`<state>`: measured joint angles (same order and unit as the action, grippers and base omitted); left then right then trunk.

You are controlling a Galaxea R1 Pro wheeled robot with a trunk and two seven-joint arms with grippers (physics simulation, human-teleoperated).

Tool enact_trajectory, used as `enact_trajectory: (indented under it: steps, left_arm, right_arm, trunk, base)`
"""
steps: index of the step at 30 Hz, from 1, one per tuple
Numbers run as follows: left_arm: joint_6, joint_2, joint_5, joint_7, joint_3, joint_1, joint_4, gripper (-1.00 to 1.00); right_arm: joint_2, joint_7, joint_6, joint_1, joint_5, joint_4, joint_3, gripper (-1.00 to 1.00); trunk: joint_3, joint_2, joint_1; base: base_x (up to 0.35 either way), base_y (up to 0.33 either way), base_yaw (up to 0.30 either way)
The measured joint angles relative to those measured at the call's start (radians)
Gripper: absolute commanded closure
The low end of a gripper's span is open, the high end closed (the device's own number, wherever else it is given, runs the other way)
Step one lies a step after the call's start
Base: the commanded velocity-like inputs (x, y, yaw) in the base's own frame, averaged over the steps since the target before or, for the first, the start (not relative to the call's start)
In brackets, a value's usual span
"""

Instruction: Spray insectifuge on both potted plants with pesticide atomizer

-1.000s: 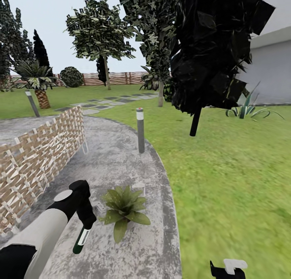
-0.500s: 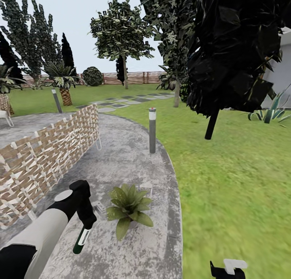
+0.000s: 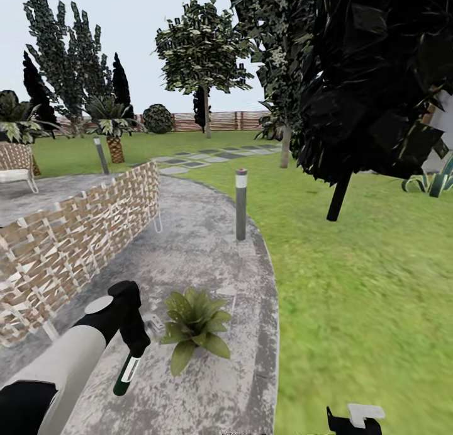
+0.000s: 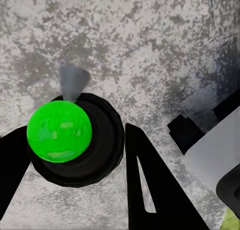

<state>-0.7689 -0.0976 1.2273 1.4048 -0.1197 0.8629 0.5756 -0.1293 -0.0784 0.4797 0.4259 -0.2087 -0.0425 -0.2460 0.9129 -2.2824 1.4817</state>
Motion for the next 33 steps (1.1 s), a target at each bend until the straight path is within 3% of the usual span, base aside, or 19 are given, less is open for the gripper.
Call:
enact_trajectory:
  steps: [7,12,16,18,25,33]
  left_arm:
    - [-0.003,-0.001,0.002,-0.003,0.003,0.000,-0.001,1.00]
    - [-0.026,0.001,0.002,-0.005,0.002,-0.001,-0.005,1.00]
    - [-0.126,0.020,0.006,-0.051,0.001,-0.007,-0.004,1.00]
    - [-0.143,0.019,0.000,-0.077,0.002,-0.024,-0.002,1.00]
    - [-0.149,0.020,-0.005,-0.089,0.003,-0.038,0.000,1.00]
    - [-0.149,0.021,-0.006,-0.090,0.006,-0.038,0.001,1.00]
  right_arm:
    - [0.000,0.000,0.000,0.000,0.000,0.000,-0.001,-1.00]
    - [-0.001,0.000,-0.001,0.000,0.000,0.000,0.000,-1.00]
    - [-0.001,0.000,-0.001,0.000,0.000,0.000,0.000,-1.00]
    - [-0.001,0.000,-0.001,0.000,0.000,0.000,0.000,-1.00]
    - [0.000,0.000,0.000,0.000,0.000,0.000,0.000,-1.00]
    - [0.000,0.000,0.001,0.000,0.000,0.000,0.000,-1.00]
  trunk:
    - [0.000,0.000,0.000]
    - [0.000,0.000,0.000]
    - [0.000,0.000,0.000]
    - [0.000,0.000,0.000]
    - [0.000,0.000,-0.001]
    - [0.000,0.000,0.000]
  base:
    - [-0.030,-0.022,0.259]
    - [-0.001,0.000,0.049]
    - [0.000,0.000,0.002]
    - [0.000,0.000,0.000]
    - [0.063,-0.104,0.024]
    - [0.057,-0.252,0.251]
